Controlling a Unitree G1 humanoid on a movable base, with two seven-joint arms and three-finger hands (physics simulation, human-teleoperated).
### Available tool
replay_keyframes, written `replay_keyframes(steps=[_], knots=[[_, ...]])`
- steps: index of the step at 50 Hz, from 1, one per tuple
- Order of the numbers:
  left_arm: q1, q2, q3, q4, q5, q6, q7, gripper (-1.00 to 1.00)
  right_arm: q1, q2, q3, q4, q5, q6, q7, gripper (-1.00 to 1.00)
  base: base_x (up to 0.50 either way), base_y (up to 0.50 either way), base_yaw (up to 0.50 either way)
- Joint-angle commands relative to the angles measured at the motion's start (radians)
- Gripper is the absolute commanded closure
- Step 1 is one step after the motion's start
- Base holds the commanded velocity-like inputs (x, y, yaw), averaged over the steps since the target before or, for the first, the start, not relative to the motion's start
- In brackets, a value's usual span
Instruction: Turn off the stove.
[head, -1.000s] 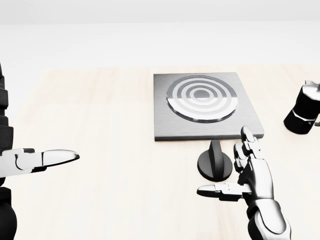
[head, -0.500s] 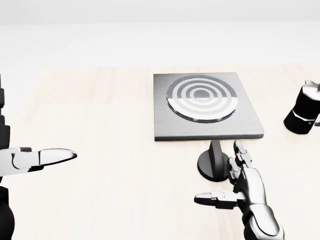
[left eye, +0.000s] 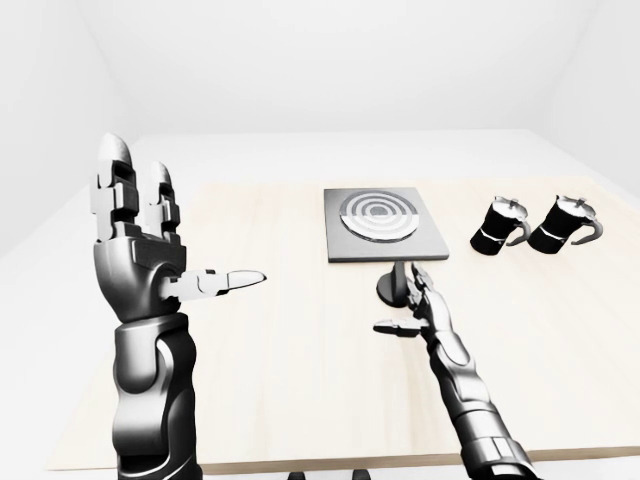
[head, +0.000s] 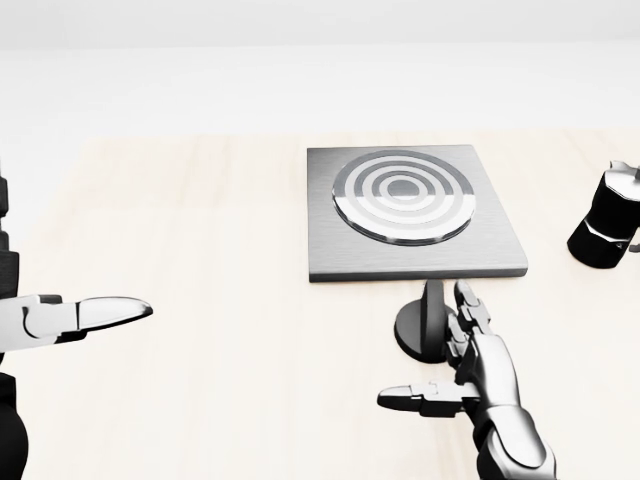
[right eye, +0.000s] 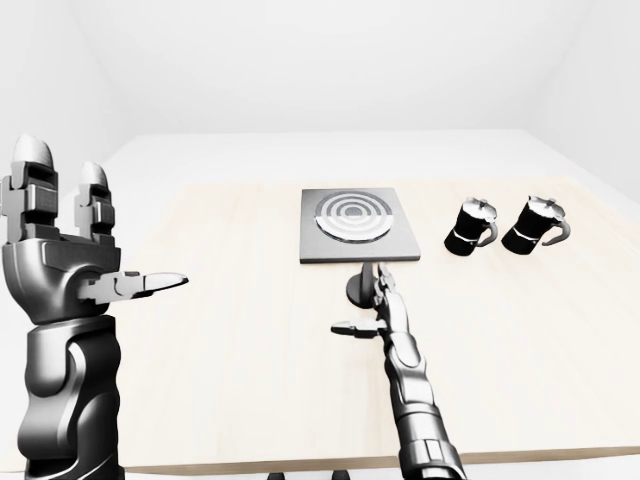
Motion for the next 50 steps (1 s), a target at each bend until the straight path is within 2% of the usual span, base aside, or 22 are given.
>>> replay_keyframes(steps=[1, 7, 11, 14, 18, 26, 27, 30, 31, 34, 37, 41, 44, 50], knots=[[-0.001, 0.000, 0.000, 0.011, 0.002, 0.000, 0.000, -1.00, 0.044, 0.081, 0.088, -0.040, -0.025, 0.000, 0.023, -1.00, 0.00, 0.00, 0.00], [-0.005, 0.004, 0.007, 0.019, -0.003, 0.000, 0.000, -1.00, 0.124, 0.163, 0.189, -0.107, -0.064, 0.000, 0.030, -1.00, 0.00, 0.00, 0.00], [-0.006, 0.007, 0.012, 0.026, -0.006, 0.000, 0.000, -1.00, 0.210, 0.212, 0.268, -0.177, -0.093, 0.000, -0.007, -1.00, 0.00, 0.00, 0.00], [-0.005, 0.009, 0.016, 0.035, -0.007, 0.000, -0.001, -1.00, 0.259, 0.219, 0.313, -0.236, -0.105, 0.000, -0.047, -1.00, 0.00, 0.00, 0.00], [-0.004, 0.008, 0.014, 0.035, -0.008, 0.000, -0.001, -1.00, 0.299, 0.207, 0.378, -0.345, -0.111, 0.000, -0.048, -1.00, 0.00, 0.00, 0.00], [-0.006, 0.013, 0.021, 0.041, -0.010, 0.000, 0.001, -1.00, 0.233, 0.210, 0.402, -0.418, -0.116, 0.001, -0.029, -1.00, 0.00, 0.00, 0.00], [-0.006, 0.013, 0.020, 0.043, -0.009, 0.000, 0.002, -1.00, 0.226, 0.212, 0.402, -0.441, -0.110, 0.021, -0.024, -1.00, 0.00, 0.00, 0.00], [-0.008, 0.011, 0.017, 0.041, -0.010, 0.000, 0.006, -1.00, 0.176, 0.213, 0.393, -0.459, -0.131, 0.050, -0.012, -1.00, 0.00, 0.00, 0.00], [-0.008, 0.011, 0.016, 0.041, -0.010, 0.000, 0.006, -1.00, 0.164, 0.217, 0.385, -0.476, -0.123, 0.072, -0.005, -1.00, 0.00, 0.00, 0.00], [-0.010, 0.012, 0.021, 0.043, -0.014, 0.000, 0.008, -1.00, 0.144, 0.220, 0.374, -0.501, -0.129, 0.099, -0.001, -1.00, 0.00, 0.00, 0.00], [-0.009, 0.015, 0.024, 0.049, -0.015, 0.000, 0.006, -1.00, 0.138, 0.217, 0.374, -0.510, -0.145, 0.095, 0.006, -1.00, 0.00, 0.00, 0.00], [-0.011, 0.016, 0.027, 0.049, -0.017, 0.000, 0.007, -1.00, 0.134, 0.217, 0.367, -0.528, -0.146, 0.109, 0.008, -1.00, 0.00, 0.00, 0.00], [-0.014, 0.016, 0.025, 0.044, -0.021, 0.000, 0.011, -1.00, 0.129, 0.216, 0.370, -0.573, -0.148, 0.140, 0.014, -1.00, 0.00, 0.00, 0.00], [-0.015, 0.018, 0.028, 0.035, -0.024, 0.000, 0.014, -1.00, 0.112, 0.210, 0.355, -0.626, -0.144, 0.175, 0.016, -1.00, 0.00, 0.00, 0.00]])
